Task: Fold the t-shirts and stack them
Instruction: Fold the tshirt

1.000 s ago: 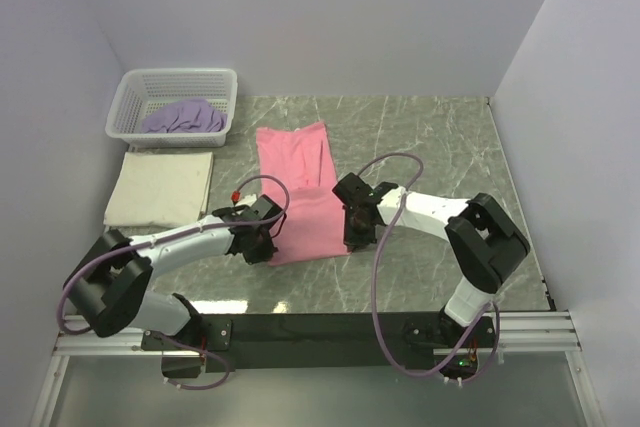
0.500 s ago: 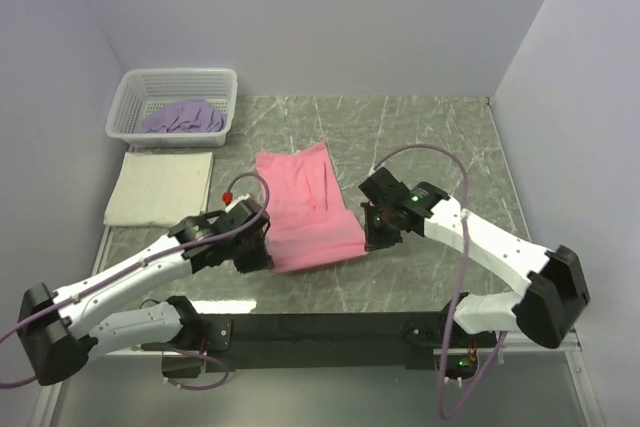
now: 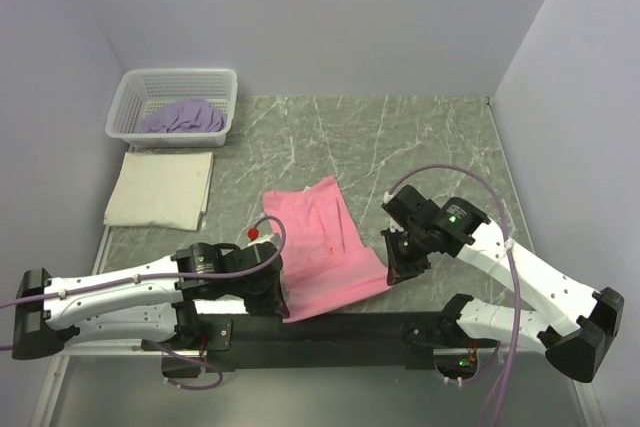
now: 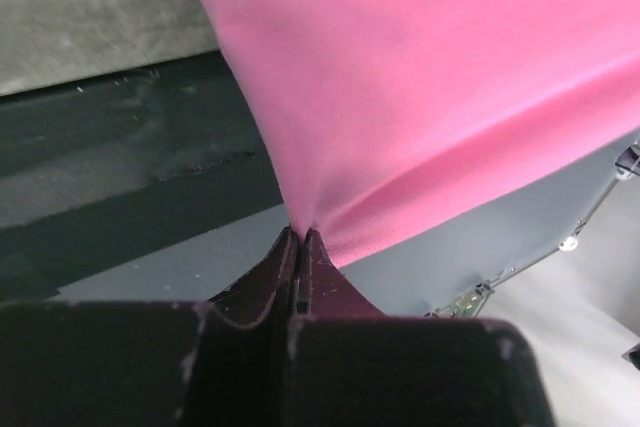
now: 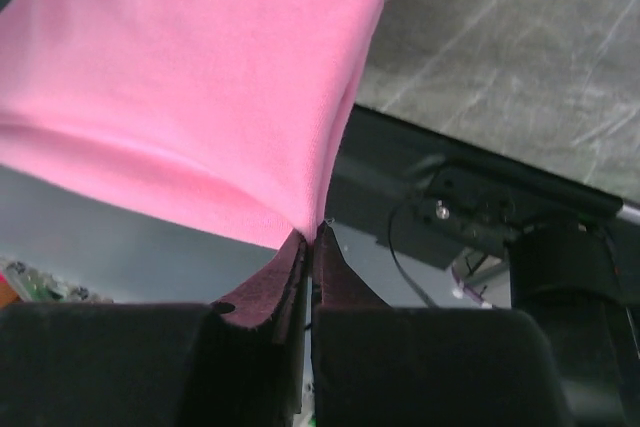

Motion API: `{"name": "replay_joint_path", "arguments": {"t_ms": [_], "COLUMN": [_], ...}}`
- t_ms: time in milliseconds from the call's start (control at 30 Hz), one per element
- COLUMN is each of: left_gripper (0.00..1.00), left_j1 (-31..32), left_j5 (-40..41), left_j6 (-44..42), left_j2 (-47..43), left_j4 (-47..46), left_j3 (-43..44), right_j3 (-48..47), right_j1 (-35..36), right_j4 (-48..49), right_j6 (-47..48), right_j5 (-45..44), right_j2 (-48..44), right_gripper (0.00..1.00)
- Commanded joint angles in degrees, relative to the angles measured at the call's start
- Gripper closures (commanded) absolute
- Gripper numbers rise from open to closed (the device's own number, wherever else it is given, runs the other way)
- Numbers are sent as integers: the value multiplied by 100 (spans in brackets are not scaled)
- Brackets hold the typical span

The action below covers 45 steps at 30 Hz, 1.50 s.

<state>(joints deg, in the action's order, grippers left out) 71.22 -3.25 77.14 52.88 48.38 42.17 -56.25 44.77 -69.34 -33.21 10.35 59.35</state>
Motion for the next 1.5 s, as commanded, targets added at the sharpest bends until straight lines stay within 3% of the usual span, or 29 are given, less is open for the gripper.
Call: {"name": "replay_joint_path", "arguments": {"t_ms": [0,233,533,1033,1467], "left_gripper": [99,99,99,99,99], "left_j1": [208,147,-767,-2226,-3509], "left_j5": [-124,646,1536,2249,2004], "left_j6": [239,688,451,-533,-1667], "left_j2": [108,-59,-68,371,1136], "left_j4": [453,997,1376,700,-425], "left_j3": [177,747,1223,1302,1056], "right_j3": [-509,-1379,-2275,-3734,-4271], "right_j1": [-4,-13,-92,-707,-1208], "right_j4": [-1001,-1310,-1108,-721,-19], "right_j6": [376,570,895,1650,2011], "right_j5": [-226,-534,-666,-780,-806], "right_j2": [-126,339,1130,2466,3671], "right_gripper": [100,100,100,100,100]}}
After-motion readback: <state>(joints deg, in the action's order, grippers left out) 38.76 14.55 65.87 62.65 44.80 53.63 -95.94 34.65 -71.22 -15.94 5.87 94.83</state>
